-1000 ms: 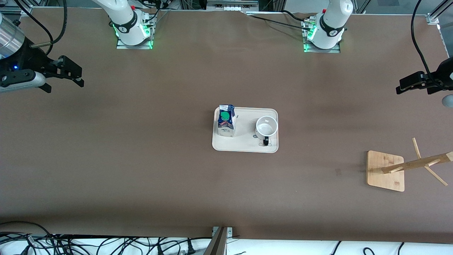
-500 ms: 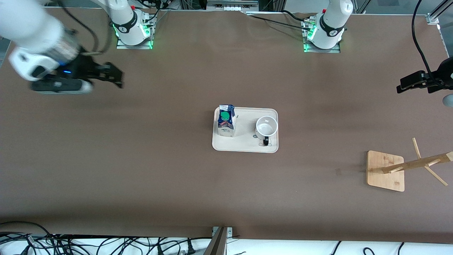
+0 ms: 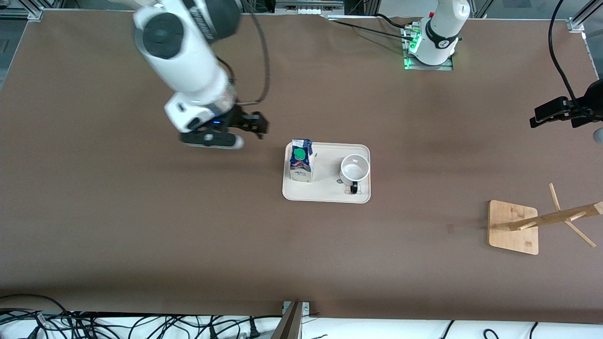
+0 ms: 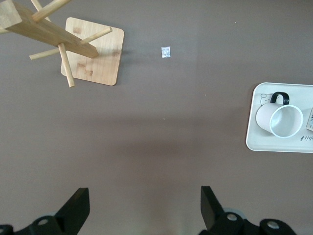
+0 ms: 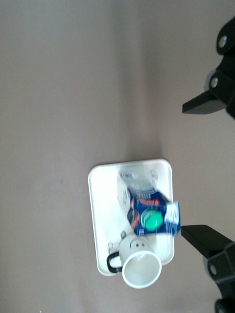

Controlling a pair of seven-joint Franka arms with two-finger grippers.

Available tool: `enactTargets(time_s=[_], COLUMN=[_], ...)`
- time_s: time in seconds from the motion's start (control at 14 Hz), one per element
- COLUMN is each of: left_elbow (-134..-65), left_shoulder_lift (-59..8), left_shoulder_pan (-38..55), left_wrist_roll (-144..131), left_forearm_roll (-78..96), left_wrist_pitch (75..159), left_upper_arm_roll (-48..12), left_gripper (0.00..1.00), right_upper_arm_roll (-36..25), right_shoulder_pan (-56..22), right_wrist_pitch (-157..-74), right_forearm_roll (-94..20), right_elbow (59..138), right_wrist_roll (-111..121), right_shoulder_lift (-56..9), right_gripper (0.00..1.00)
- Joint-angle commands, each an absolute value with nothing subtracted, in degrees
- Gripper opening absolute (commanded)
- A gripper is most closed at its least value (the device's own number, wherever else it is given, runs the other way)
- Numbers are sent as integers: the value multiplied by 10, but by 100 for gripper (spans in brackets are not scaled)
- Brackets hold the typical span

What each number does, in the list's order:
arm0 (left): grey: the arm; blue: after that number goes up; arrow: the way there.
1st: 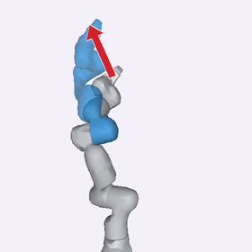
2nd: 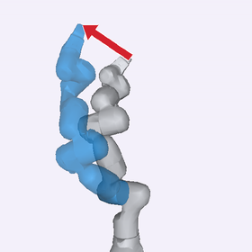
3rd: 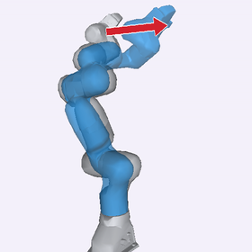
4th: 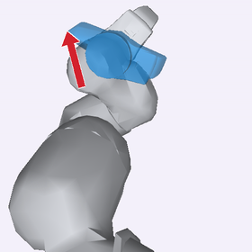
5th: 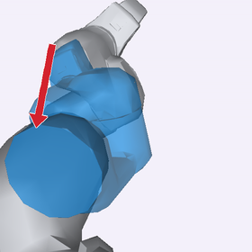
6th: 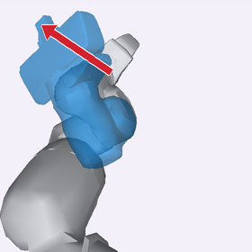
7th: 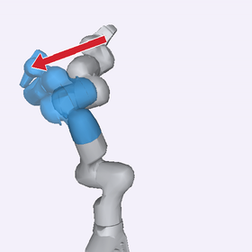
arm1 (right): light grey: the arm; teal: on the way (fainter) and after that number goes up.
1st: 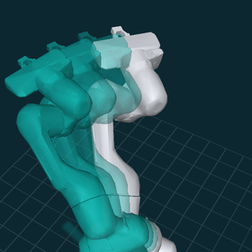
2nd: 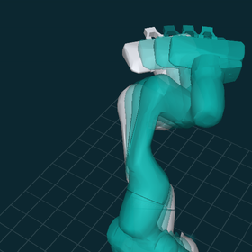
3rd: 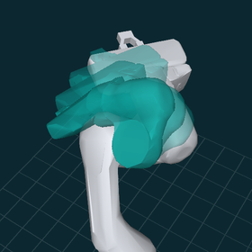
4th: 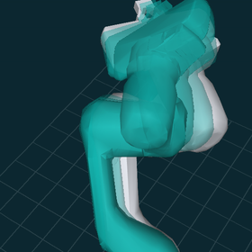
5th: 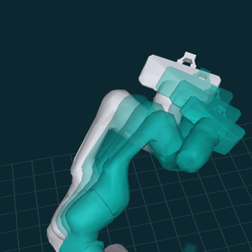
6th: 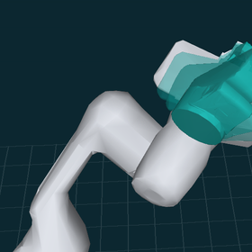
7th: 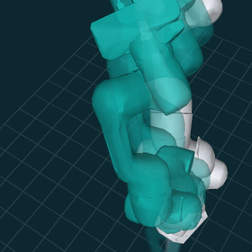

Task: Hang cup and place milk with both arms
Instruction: 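Lower the right gripper onto the milk carton and close it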

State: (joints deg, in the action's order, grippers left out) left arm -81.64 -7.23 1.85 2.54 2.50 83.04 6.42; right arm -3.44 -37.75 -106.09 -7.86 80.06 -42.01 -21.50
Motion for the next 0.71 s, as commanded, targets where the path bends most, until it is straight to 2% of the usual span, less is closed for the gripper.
enactTargets(time_s=[0.0, 0.21, 0.64], left_elbow=[-817, -818, -819], left_shoulder_lift=[-71, -72, -76], left_shoulder_pan=[17, 14, 7], left_wrist_roll=[23, 24, 24], left_forearm_roll=[19, 22, 25], left_wrist_pitch=[835, 837, 838], left_upper_arm_roll=[59, 60, 62], left_gripper=[100, 100, 100], right_upper_arm_roll=[-40, -43, -46], right_shoulder_pan=[-413, -439, -461], right_wrist_pitch=[-1063, -1111, -1133], right_forearm_roll=[-80, -77, -35], right_elbow=[689, 679, 675], right_wrist_roll=[-488, -517, -529], right_shoulder_lift=[-314, -359, -397], right_gripper=[100, 100, 100])
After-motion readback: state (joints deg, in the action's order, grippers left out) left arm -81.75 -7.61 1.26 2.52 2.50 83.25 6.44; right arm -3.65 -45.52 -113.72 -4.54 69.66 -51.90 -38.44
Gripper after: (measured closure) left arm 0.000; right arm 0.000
